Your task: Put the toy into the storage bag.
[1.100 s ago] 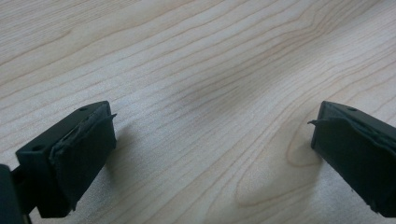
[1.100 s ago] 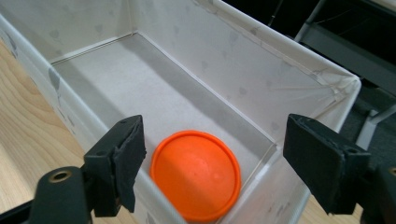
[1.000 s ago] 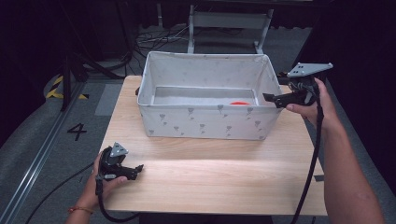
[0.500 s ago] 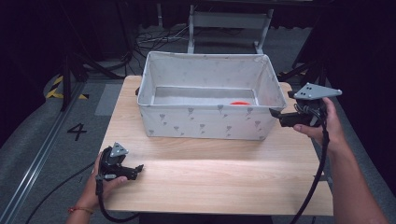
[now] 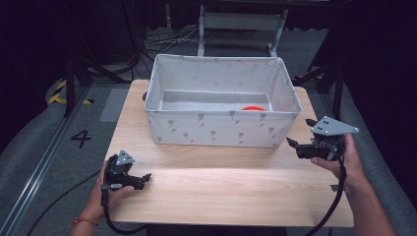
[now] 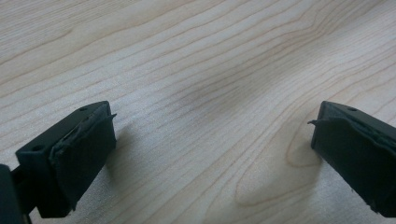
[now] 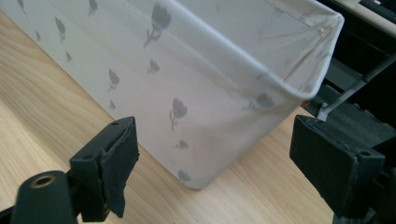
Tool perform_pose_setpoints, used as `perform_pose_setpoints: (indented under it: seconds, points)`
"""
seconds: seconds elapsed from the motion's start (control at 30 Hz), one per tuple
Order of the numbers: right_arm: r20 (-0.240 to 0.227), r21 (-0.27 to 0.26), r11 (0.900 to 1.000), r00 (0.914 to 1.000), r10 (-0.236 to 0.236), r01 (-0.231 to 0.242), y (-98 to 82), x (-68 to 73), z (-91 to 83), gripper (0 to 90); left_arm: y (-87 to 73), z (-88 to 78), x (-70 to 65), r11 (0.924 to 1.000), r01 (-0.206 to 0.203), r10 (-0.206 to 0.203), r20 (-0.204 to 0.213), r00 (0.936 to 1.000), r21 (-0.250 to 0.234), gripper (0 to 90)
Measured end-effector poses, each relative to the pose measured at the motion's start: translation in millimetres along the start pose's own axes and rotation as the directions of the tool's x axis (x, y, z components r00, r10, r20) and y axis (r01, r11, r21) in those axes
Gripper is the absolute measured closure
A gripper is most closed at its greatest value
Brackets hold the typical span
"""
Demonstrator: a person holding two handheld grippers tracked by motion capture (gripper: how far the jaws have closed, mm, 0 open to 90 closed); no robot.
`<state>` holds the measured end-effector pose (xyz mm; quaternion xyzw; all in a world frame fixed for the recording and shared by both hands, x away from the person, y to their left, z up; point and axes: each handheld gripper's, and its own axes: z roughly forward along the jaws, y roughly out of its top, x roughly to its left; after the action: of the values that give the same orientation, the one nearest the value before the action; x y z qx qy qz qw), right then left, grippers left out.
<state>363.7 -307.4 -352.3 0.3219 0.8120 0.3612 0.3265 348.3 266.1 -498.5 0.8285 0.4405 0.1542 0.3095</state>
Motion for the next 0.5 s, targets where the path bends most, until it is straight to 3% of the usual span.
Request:
perform_pose_setpoints:
  seconds: [0.5]
  points:
    - [-0.047, 0.086, 0.996, 0.9988, 0.014, -0.010, -56.5, 16.2, 20.0, 16.0, 0.0, 0.0, 0.0, 1.0000, -0.001, 0.001, 0.000, 1.0000, 0.001, 0.2]
